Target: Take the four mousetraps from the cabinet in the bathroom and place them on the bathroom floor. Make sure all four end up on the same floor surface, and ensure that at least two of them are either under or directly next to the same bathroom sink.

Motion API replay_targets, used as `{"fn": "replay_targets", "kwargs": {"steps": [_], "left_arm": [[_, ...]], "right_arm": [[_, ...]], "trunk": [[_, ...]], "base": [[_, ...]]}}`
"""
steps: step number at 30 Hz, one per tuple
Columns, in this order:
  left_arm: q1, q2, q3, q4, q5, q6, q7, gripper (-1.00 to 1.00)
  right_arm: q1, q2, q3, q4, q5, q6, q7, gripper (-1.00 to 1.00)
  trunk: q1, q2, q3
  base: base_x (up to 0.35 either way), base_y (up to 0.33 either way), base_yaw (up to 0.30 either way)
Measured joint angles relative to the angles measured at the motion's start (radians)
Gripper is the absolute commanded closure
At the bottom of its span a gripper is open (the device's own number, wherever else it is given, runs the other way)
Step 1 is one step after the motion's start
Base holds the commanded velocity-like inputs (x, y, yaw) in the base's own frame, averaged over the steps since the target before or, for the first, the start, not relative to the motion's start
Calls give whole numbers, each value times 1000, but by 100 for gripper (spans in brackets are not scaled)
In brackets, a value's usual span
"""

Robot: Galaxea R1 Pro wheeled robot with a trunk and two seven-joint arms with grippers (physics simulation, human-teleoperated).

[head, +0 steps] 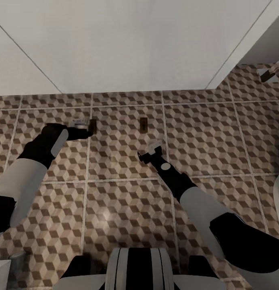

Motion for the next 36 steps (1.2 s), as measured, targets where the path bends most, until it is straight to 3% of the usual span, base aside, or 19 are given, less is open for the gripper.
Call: {"fn": "replay_targets", "kwargs": {"steps": [36], "left_arm": [[0, 0, -1, 0, 1, 0, 0, -100]], "right_arm": [[0, 0, 0, 0, 0, 0, 0, -100]], "trunk": [[0, 0, 0]], "base": [[-333, 0, 0]]}}
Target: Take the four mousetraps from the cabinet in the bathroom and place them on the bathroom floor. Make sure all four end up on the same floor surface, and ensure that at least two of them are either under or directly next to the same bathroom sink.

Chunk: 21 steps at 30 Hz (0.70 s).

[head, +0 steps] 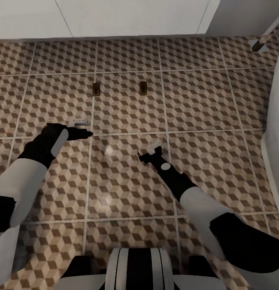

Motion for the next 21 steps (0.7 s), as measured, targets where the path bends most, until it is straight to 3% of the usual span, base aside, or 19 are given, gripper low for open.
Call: {"fn": "replay_targets", "kwargs": {"steps": [21], "left_arm": [[0, 0, 0, 0, 0, 0, 0, -100]], "right_arm": [[0, 0, -1, -1, 1, 2, 0, -100]], "trunk": [[0, 0, 0]], "base": [[-335, 0, 0]]}}
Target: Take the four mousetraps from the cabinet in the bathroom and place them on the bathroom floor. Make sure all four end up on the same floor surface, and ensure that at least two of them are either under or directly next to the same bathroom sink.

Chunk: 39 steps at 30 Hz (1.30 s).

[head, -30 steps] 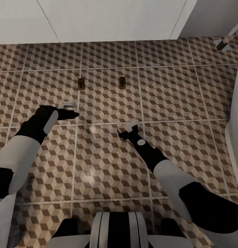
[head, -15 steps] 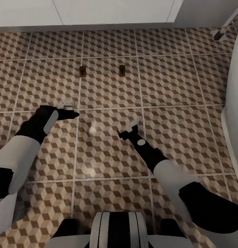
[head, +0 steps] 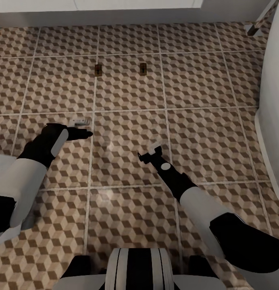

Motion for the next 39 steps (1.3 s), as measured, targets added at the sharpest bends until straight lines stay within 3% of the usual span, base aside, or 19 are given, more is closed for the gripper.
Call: {"fn": "replay_targets", "kwargs": {"steps": [13, 20, 25, 30, 34, 39], "left_arm": [[0, 0, 0, -7, -1, 0, 0, -100], [0, 0, 0, -7, 0, 1, 1, -100], [0, -1, 0, -9, 1, 2, 2, -100], [1, -2, 0, -13, 3, 3, 3, -100], [2, -3, 0, -14, 3, 3, 3, -100], [3, -2, 0, -14, 3, 4, 4, -100]], "right_arm": [[0, 0, -7, -10, -2, 25, 2, -100], [0, -50, -10, -58, -4, 81, 10, -100], [-1, -114, -18, -151, -6, 179, 47, -100], [-1, -161, -63, -208, -7, 228, 100, -100], [-1, -177, -118, -229, -7, 242, 140, -100], [-1, -179, -136, -235, -8, 246, 153, -100]], "trunk": [[0, 0, 0], [-1, 0, 0], [-1, 0, 0], [-1, 0, 0], [-1, 0, 0], [-1, 0, 0]], "base": [[-264, 0, 0], [-41, 0, 0], [-6, 0, 0], [-1, 0, 0], [0, 0, 0], [0, 0, 0]]}}
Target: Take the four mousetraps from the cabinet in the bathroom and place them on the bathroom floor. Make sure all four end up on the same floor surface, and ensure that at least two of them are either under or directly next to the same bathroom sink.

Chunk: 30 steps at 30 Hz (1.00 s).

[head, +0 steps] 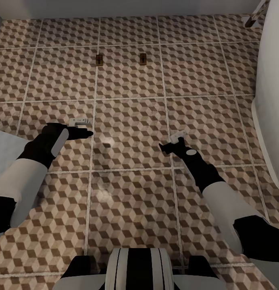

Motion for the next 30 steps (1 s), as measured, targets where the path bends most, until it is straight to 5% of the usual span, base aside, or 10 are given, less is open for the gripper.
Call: {"fn": "replay_targets", "kwargs": {"steps": [16, 30], "left_arm": [[2, 2, 0, 7, 1, 1, -1, -100], [18, 2, 0, 11, 0, -1, -1, -100]], "right_arm": [[-1, 7, 2, 0, -1, 2, 3, -100], [-1, 7, 2, 10, -2, 0, 8, -100]], "trunk": [[0, 0, 0], [-6, 3, 54]], "base": [[0, 0, 0], [0, 0, 0]]}}
